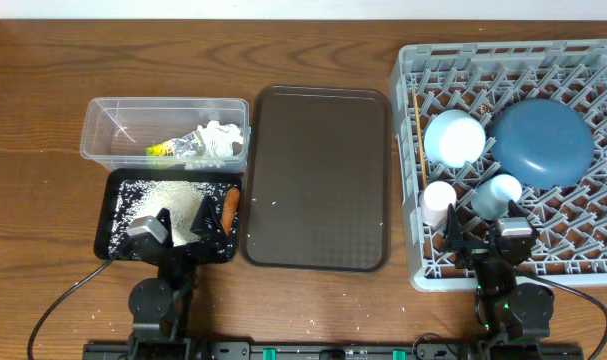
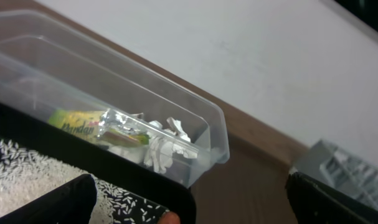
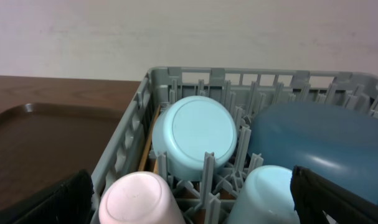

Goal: Sort waste into correct bins and load items into the dishwasher rack

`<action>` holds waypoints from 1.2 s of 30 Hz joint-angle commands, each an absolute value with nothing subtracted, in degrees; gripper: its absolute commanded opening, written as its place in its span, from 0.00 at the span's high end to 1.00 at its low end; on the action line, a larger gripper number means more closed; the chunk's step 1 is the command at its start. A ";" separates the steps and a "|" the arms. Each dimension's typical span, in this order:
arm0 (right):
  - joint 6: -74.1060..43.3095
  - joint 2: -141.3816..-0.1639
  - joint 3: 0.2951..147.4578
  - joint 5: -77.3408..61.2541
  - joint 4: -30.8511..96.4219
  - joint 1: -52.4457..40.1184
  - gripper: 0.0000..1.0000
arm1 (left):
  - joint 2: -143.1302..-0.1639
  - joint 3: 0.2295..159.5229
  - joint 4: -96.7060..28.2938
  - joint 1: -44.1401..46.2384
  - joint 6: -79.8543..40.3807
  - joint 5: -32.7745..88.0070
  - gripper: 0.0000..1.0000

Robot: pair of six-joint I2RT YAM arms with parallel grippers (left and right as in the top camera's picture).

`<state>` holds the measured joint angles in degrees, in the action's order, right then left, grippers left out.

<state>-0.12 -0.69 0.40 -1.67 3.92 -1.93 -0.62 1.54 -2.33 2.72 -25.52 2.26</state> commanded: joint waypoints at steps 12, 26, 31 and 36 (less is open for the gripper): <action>0.73 -0.32 0.30 -1.52 4.14 -1.52 0.01 | -0.10 0.23 -3.79 3.84 9.04 2.72 0.01; 0.73 -0.32 0.30 -1.52 4.14 -1.52 0.01 | -0.10 0.23 -3.64 0.16 9.76 5.54 0.02; 0.73 -0.32 0.32 -1.52 4.14 -1.52 0.01 | -0.10 0.23 -3.55 0.16 9.82 5.54 0.02; 0.73 -0.32 0.32 -1.52 4.14 -1.52 0.01 | -0.14 0.23 -3.55 0.16 9.82 5.54 0.02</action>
<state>-0.12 -0.69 0.40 -1.67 3.92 -1.93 -0.62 1.54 -2.31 0.47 9.15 4.19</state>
